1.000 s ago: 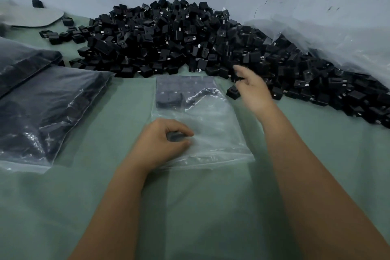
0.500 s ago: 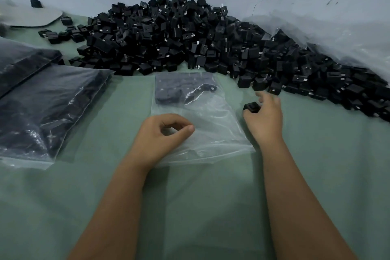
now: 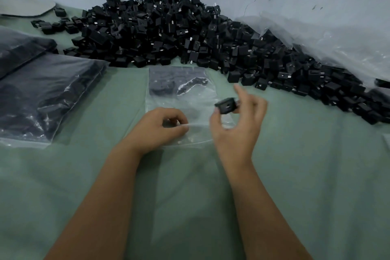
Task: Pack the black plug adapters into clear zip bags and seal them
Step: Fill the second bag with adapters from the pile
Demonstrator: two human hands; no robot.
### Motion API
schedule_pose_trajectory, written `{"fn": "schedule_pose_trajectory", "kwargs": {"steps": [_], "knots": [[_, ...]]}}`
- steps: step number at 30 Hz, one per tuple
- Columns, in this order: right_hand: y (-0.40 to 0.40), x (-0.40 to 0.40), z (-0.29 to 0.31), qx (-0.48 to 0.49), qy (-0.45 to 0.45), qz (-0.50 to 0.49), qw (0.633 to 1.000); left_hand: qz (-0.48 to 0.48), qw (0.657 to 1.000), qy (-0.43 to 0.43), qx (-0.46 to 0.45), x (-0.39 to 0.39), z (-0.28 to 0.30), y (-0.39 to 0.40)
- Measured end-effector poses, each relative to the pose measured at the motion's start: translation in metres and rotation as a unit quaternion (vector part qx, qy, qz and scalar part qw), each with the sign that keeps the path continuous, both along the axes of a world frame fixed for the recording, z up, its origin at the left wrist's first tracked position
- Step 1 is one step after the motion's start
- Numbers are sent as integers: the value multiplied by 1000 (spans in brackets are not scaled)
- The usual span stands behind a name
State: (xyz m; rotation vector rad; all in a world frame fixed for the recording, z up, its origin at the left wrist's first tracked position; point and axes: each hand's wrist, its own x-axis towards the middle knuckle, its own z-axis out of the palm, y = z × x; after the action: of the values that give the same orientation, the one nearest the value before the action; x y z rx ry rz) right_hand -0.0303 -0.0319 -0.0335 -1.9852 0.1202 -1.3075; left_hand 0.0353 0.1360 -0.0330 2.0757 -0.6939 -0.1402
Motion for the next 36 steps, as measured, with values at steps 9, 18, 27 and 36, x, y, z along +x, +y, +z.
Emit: {"fn": "schedule_pose_trajectory", "kwargs": {"steps": [9, 18, 27, 36], "knots": [[35, -5, -4, -180, 85, 98, 975, 68, 989, 85, -102, 2, -4, 1], [36, -2, -8, -307, 204, 27, 929, 120, 973, 37, -195, 0, 3, 2], [35, -5, -3, -221, 231, -6, 948, 151, 931, 47, -330, 8, 4, 10], [38, 1, -4, -261, 395, 68, 878, 292, 894, 77, -331, 16, -2, 7]]}}
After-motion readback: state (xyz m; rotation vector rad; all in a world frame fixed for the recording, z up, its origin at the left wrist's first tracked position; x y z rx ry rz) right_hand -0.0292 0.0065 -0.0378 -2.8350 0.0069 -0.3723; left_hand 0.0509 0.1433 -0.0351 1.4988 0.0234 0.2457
